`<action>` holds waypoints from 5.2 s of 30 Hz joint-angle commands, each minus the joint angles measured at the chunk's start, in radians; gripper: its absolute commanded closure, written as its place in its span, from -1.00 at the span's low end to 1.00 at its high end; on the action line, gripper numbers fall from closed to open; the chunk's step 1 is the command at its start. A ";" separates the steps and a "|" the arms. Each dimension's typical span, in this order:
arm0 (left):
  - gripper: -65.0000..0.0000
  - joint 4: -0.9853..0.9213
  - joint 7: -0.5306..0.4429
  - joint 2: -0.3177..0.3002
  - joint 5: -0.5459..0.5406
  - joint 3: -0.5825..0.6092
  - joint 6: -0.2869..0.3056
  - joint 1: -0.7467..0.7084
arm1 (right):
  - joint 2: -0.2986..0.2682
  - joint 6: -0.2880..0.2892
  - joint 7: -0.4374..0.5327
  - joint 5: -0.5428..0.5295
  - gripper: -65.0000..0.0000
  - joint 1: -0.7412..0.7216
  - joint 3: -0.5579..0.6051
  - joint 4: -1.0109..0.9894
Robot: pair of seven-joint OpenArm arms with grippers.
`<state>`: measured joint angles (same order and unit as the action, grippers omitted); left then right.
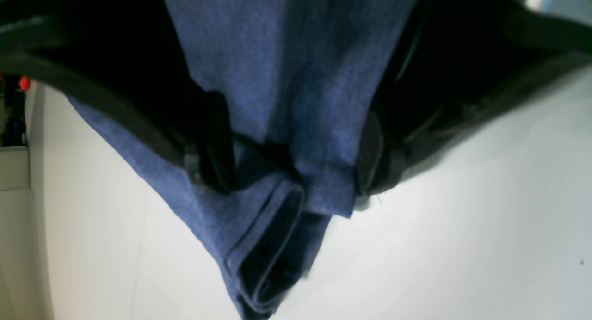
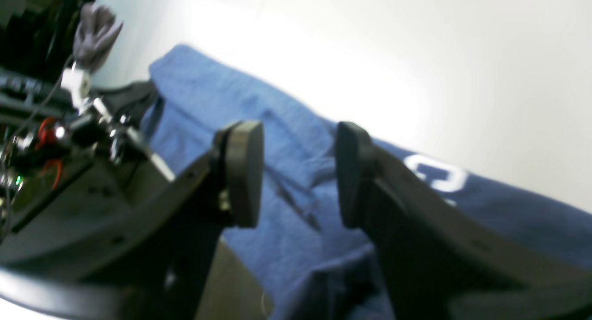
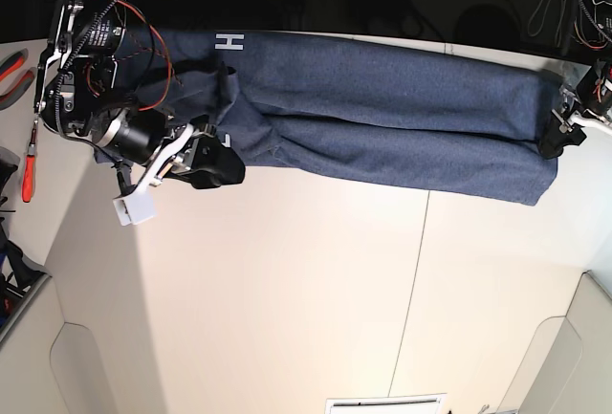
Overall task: Layout the t-shirt on the table in an organized manner, then fold the t-shirt properly
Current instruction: 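Fold the shirt end held by the left gripper over toward the middle, then lift the folded shirt end with the right gripper and fold it over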
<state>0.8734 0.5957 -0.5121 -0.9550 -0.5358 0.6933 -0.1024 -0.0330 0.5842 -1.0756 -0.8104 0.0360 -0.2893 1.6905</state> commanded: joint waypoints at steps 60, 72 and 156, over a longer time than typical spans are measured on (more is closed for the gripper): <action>1.00 0.443 0.567 0.321 -0.529 0.537 0.005 -0.008 | -0.053 -0.003 0.089 0.026 0.21 -0.016 -0.444 0.017; -0.01 0.464 0.531 0.327 -0.529 0.537 0.005 0.040 | -0.054 -0.003 0.089 0.026 0.21 -0.016 -0.444 0.017; 1.00 0.485 0.372 0.254 -0.020 0.311 0.005 -0.116 | 0.184 -0.005 0.118 0.068 1.00 0.002 0.385 -0.043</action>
<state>1.3449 0.9787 -0.2497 -0.9516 -0.2230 0.6884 -0.2241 0.1448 0.5751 -0.9810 -0.7074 0.0540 0.0959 1.6299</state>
